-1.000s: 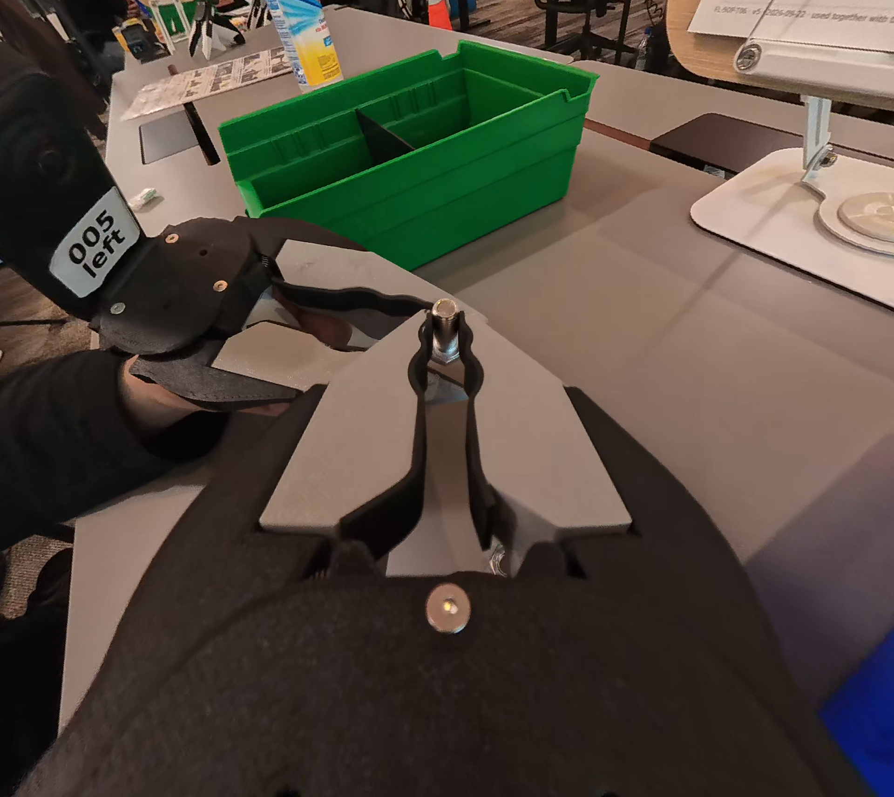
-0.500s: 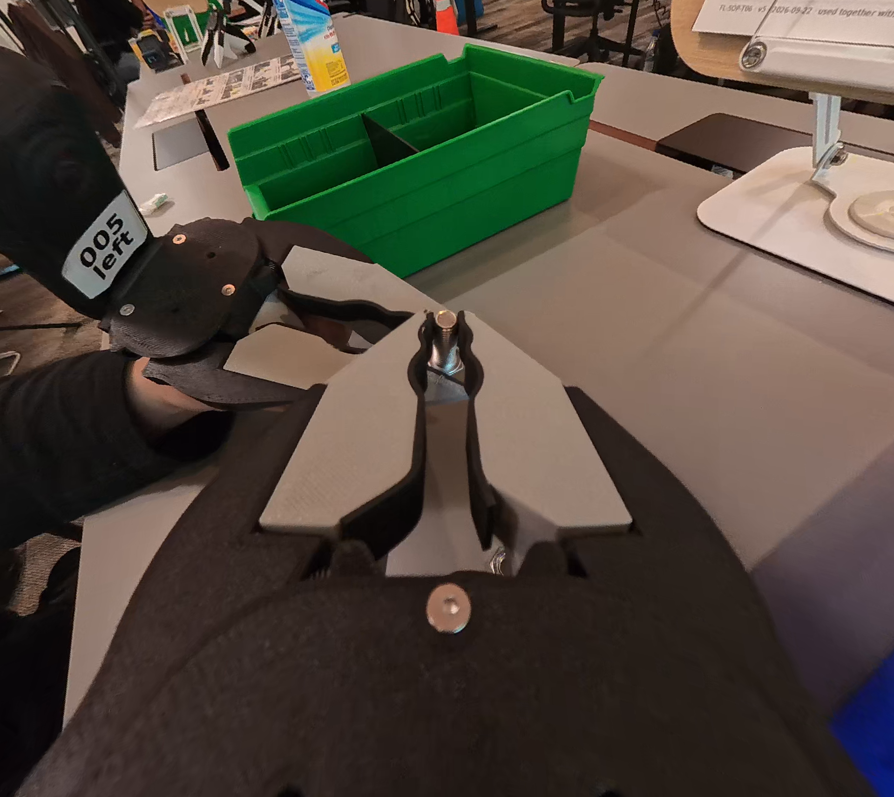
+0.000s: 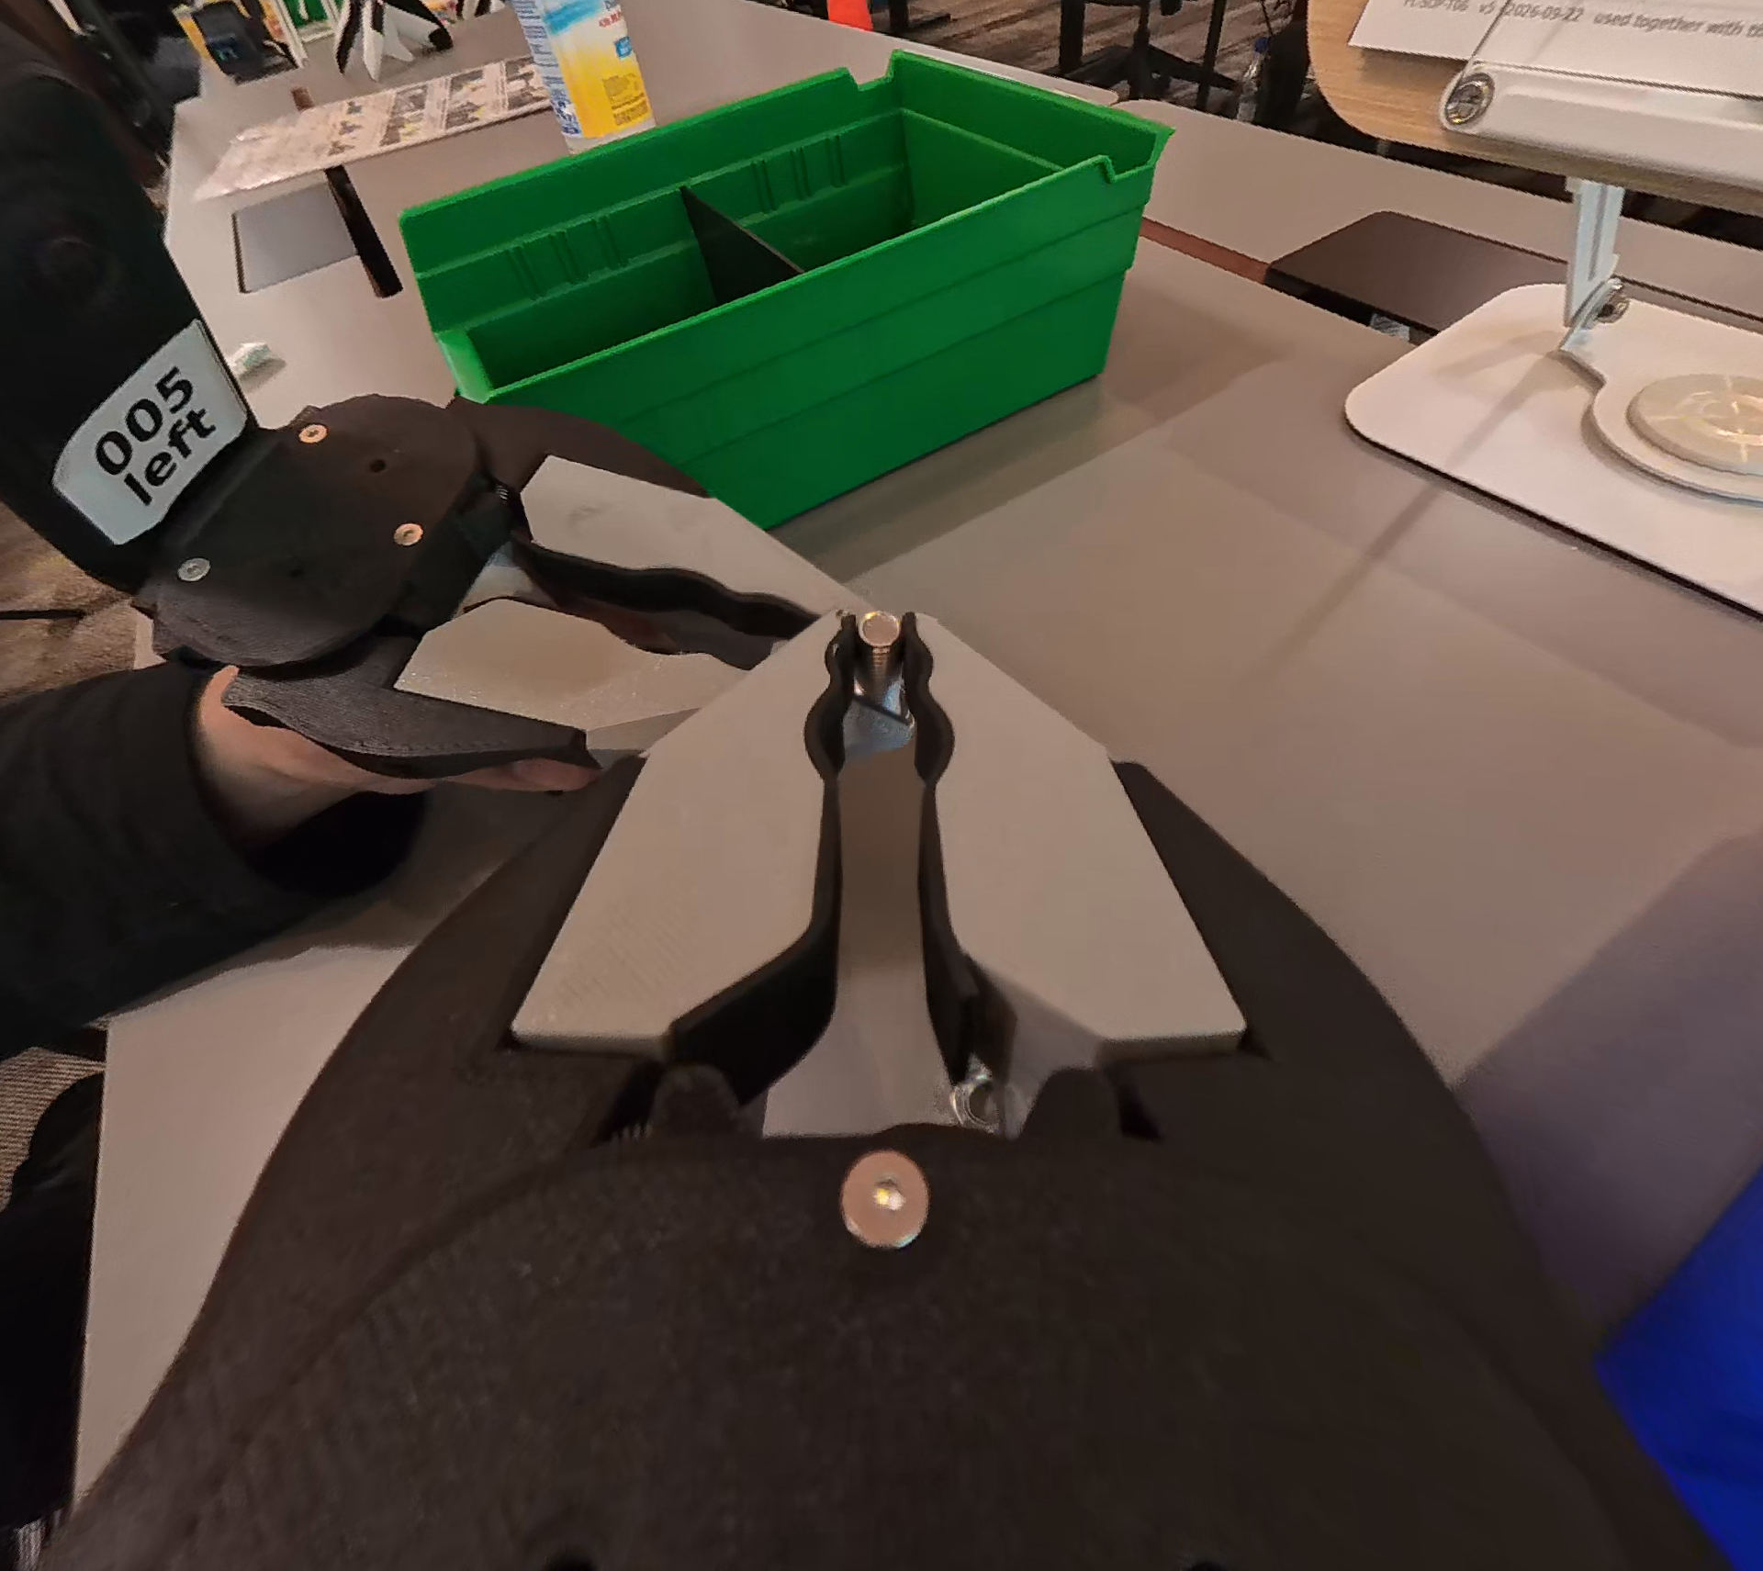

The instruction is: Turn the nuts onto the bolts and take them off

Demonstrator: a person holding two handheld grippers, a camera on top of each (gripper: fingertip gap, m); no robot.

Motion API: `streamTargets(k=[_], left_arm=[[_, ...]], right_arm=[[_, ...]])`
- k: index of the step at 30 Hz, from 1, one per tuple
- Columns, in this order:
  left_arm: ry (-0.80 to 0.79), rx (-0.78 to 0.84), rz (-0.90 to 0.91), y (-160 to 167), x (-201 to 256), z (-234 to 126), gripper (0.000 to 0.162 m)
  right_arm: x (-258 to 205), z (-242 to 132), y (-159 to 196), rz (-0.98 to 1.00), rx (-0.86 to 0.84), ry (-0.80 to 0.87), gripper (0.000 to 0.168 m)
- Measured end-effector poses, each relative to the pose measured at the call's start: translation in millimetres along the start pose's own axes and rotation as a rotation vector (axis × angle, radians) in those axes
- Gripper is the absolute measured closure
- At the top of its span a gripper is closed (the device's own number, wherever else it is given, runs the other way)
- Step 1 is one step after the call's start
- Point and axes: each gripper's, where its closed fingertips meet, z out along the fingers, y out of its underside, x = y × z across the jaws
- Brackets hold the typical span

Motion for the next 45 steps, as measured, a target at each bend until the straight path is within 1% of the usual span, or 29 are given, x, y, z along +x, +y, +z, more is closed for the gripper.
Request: streamTargets(k=[10, 14, 19, 23, 30, 32, 35, 39, 42, 45], left_arm=[[0.051, -0.043, -0.051, 7, 2, 0, 0.155], [0.096, -0.041, -0.130, 7, 5, 0, 0.155], [0.076, -0.025, -0.103, 5, 4, -2, 0.155], [0.094, -0.018, -0.141, 4, 3, -3, 0.154], [0.070, -0.055, -0.084, 9, 2, -2, 0.155], [0.039, -0.049, -0.092, 9, -5, -3, 0.155], [0.007, -0.027, -0.130, 8, -16, -6, 0.155], [-0.033, 0.009, -0.153, 5, -28, -10, 0.155], [-0.014, 0.025, -0.178, 3, -29, -12, 0.155], [0.038, 0.044, -0.193, 0, -25, -13, 0.155]], right_arm=[[0, 2, 4, -0.006, -0.020, -0.001, 0.162], [-1, 3, 6, -0.032, -0.028, 0.003, 0.162], [-3, 2, 3, -0.054, -0.014, 0.009, 0.162], [-3, 0, 0, -0.061, -0.001, 0.014, 0.162], [-4, 3, 4, -0.005, -0.006, -0.042, 0.162], [-4, 1, 3, 0.022, 0.003, -0.059, 0.157], [3, -2, 2, 0.034, 0.005, -0.028, 0.145], [0, -3, 12, 0.016, -0.044, -0.037, 0.141], [-6, -3, 32, -0.021, -0.110, -0.062, 0.139], [-2, -10, 53, -0.102, -0.178, -0.012, 0.138]])
